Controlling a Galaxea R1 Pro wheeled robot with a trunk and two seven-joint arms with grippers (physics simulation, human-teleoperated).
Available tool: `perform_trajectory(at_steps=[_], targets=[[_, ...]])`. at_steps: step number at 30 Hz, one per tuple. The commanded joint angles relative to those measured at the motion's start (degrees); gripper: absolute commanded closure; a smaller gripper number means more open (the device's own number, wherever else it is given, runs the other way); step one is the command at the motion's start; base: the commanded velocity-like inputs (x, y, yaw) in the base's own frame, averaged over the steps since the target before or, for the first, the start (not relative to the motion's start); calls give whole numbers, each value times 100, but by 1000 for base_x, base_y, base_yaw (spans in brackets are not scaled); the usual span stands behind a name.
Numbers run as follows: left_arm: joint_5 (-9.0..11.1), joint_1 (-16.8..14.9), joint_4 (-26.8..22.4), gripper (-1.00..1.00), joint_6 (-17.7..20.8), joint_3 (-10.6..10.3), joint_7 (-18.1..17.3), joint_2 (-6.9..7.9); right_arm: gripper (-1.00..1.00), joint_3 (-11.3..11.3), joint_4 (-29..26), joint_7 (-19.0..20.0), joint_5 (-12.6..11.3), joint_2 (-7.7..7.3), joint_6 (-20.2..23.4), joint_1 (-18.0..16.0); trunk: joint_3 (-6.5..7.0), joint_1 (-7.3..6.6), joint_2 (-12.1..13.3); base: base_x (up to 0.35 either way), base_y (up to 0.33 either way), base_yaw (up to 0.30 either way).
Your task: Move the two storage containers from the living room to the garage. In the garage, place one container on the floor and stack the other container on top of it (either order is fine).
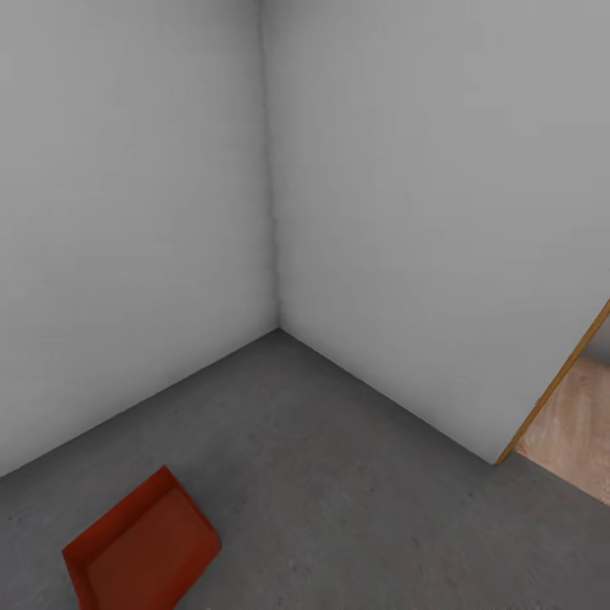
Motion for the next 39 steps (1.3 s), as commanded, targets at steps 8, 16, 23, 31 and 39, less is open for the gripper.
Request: perform_trajectory(at_steps=[8,16,23,31,39], targets=[[59,-3,-3,-100,26,2,-18,6,-100,45,17,-3,-39,3,-22,-7,-7,2,-8,0,0,-246],[59,-3,-3,-100,26,2,-18,10,-100,45,17,-3,-37,5,-22,-6,12,2,-8,0,0,-246],[59,-3,-3,-100,26,2,-18,9,-100,45,17,-3,-32,12,-22,-6,29,2,-8,0,0,-246],[59,-3,-3,-100,26,2,-18,8,-100,45,17,-1,-28,10,-22,-6,49,2,-8,0,0,-246],[59,-3,-3,-100,26,2,-18,8,-100,45,17,-1,-28,9,-22,-6,68,2,-8,0,0,-247]])
